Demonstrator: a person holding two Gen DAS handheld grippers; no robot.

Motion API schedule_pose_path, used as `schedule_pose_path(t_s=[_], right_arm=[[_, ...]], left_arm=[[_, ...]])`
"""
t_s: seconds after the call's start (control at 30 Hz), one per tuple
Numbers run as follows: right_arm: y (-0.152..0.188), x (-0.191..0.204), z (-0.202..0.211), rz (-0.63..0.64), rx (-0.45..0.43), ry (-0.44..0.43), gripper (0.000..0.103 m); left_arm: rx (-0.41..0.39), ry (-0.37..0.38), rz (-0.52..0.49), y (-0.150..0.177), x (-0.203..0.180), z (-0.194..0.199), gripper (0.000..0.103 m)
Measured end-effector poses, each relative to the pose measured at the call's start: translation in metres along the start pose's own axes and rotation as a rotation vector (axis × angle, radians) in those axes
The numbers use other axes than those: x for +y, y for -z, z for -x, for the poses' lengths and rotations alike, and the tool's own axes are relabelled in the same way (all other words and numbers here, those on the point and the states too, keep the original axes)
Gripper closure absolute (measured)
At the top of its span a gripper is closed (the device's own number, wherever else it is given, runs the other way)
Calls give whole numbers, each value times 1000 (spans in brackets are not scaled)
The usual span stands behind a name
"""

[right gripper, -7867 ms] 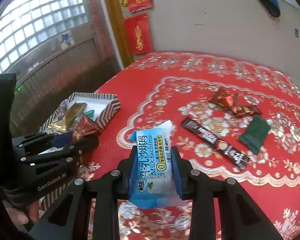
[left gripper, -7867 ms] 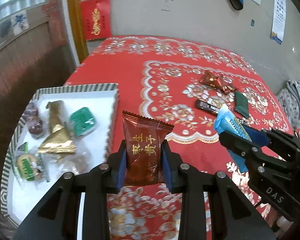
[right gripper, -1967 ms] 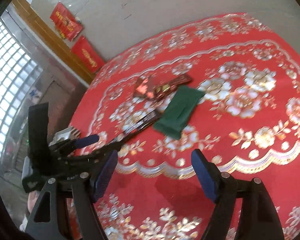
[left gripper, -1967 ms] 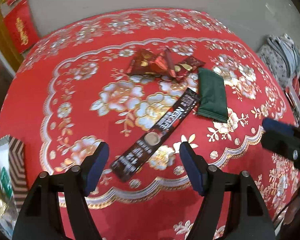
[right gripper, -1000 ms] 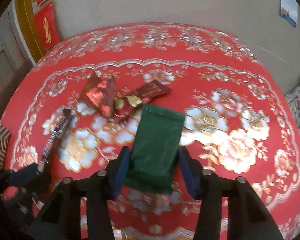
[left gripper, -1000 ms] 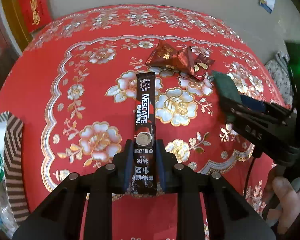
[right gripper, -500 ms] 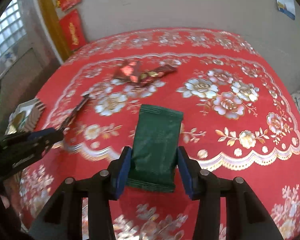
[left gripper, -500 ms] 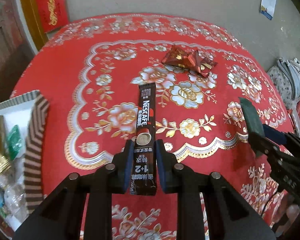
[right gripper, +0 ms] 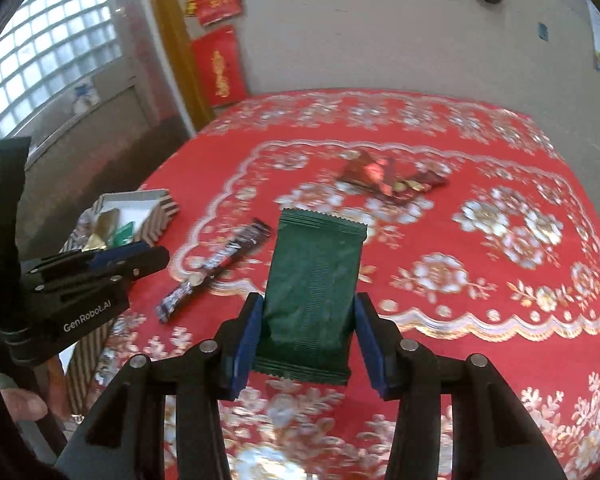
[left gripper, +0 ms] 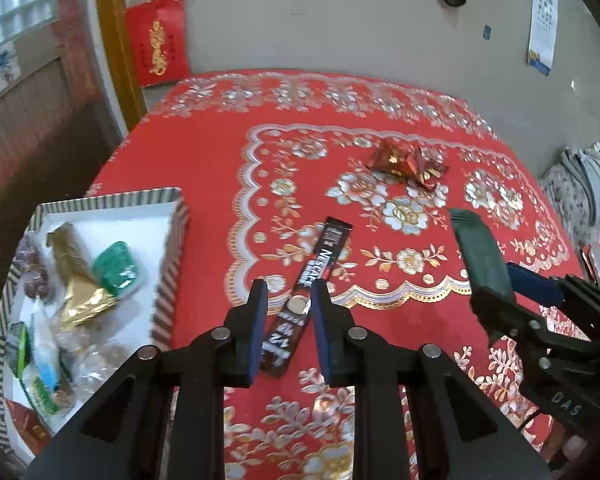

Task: Organize snacks
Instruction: 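Carry Nescafe stick and green pack to the white tray and release both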

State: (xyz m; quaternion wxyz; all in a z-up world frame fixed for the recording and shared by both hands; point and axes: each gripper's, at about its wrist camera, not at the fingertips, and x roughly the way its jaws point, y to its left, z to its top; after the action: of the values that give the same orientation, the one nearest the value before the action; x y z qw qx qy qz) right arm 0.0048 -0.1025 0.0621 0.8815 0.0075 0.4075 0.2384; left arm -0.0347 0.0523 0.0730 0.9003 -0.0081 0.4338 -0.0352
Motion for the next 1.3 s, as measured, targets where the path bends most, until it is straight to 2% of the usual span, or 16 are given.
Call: schedule_pose_path(t_s=[0.13,0.23,0.33,0.37,0.43,0.57,0.6,0.63,0.67,0.7,0.9,1.07,1.1,1.17,1.3], right_arm=[[-5,16,-1,14,-7,-22,56],[-5,19,-1,15,-8,-24,56],[-3,17,-3,7,0,-31,56],[-2,16,-3,5,2,-29,56],[-1,12,-2,-1,5,-27,56],[0,5,1,-15,3,-23,56],[0,5,1,-16,4,-25,56],[0,4,1,-17,4,-26,56],[1,4,1,-16,4,-27,56],[1,4,1,-15,5,-30,56],[0,12,-2,-12,3,-55,56],[-3,28,0,18,-4,-67,56],[-3,31,1,24,-6,-70,56],[-4,39,0,36,-6,-76,56],[-6,52,-1,55,-6,-87,56]], left_arm=[[12,-5,1,-1,11,1,83],[45,39,25,-4,13,-9,83],[94,7,-26,-7,0,-31,83],[106,18,-34,-6,-4,-37,81],[154,18,-57,-4,-12,-52,68],[209,5,-94,2,-21,-73,66],[205,9,-89,3,-21,-75,67],[192,7,-85,3,-20,-73,79],[194,8,-82,4,-18,-72,79],[199,19,-79,4,-16,-71,84],[154,44,-64,4,-8,-50,86],[69,6,-77,2,-2,-22,86],[59,2,-75,1,0,-17,87],[47,-2,-69,1,5,-11,97],[57,6,-58,5,16,-11,97]])
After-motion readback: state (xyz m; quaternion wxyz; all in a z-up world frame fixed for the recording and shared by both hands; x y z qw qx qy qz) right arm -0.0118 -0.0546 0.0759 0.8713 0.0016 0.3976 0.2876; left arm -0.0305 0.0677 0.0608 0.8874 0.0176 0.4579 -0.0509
